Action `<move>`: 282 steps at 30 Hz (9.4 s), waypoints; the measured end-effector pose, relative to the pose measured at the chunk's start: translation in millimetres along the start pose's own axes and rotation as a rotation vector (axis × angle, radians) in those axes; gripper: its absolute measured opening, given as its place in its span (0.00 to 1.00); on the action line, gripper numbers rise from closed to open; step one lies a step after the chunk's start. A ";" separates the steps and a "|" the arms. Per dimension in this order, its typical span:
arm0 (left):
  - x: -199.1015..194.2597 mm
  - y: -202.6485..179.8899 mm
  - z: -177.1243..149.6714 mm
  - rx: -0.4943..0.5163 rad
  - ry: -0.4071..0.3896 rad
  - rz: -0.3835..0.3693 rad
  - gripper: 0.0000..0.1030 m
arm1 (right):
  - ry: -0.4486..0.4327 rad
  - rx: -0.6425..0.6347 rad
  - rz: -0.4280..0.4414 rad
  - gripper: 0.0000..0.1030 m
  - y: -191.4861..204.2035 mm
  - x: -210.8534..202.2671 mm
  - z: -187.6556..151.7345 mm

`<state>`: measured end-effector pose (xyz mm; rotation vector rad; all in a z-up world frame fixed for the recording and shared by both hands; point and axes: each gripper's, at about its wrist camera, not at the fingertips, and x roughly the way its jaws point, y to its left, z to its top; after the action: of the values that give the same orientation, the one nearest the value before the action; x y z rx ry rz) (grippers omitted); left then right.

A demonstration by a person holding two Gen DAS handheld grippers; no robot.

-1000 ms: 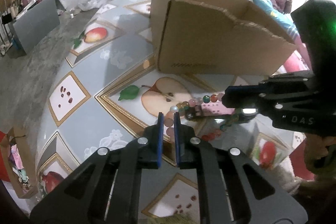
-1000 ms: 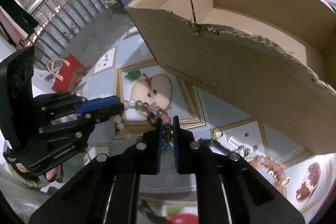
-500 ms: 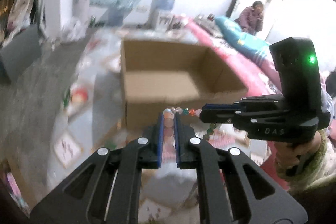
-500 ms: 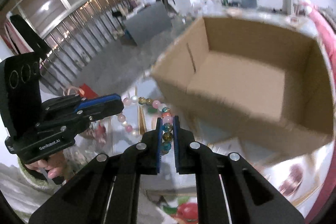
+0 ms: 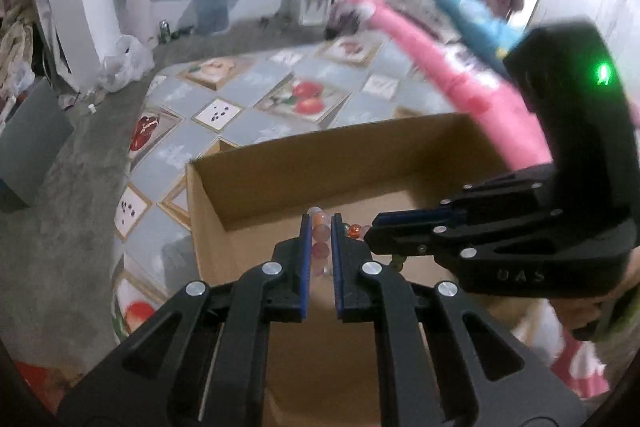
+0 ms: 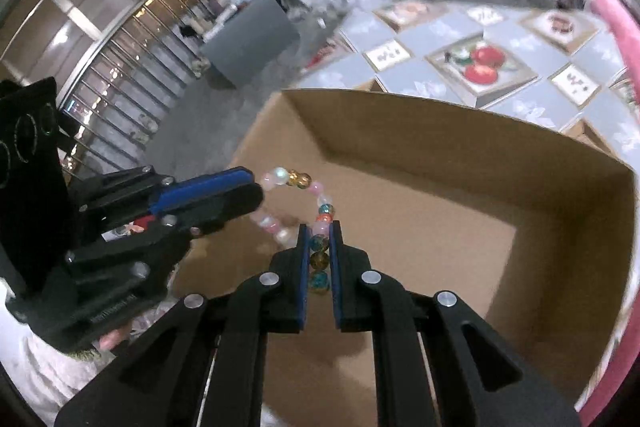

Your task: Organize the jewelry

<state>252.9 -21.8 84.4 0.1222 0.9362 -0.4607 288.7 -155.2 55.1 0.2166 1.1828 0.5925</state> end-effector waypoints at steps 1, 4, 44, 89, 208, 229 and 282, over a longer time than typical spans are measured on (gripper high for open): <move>13.8 1.8 7.1 0.005 0.035 0.015 0.08 | 0.021 0.012 0.000 0.10 -6.8 8.9 7.1; 40.4 8.1 19.0 0.017 0.110 0.063 0.09 | 0.072 0.058 0.004 0.10 -24.6 34.4 26.9; -132.4 -100.3 -239.1 -0.240 -0.200 0.027 0.87 | -0.563 0.001 -0.533 0.94 79.2 -137.9 -264.2; -140.4 -109.7 -244.3 -0.167 -0.117 0.180 0.92 | -0.621 -0.103 -0.596 0.94 97.4 -131.0 -274.1; -79.7 74.2 -230.0 -0.640 -0.028 -0.028 0.92 | 0.087 -0.279 -0.046 0.49 51.5 17.2 -216.8; -97.2 43.6 -230.6 -0.562 -0.098 0.050 0.92 | 0.114 -0.232 0.087 0.49 46.3 12.7 -212.9; -85.9 -65.2 -298.7 0.058 -0.247 0.284 0.92 | 0.092 -0.354 -0.235 0.39 74.0 32.3 -243.8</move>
<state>-41.9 36.8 -18.1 0.2418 0.6508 -0.2331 50.1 -111.4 -29.4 -0.2499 1.1513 0.5973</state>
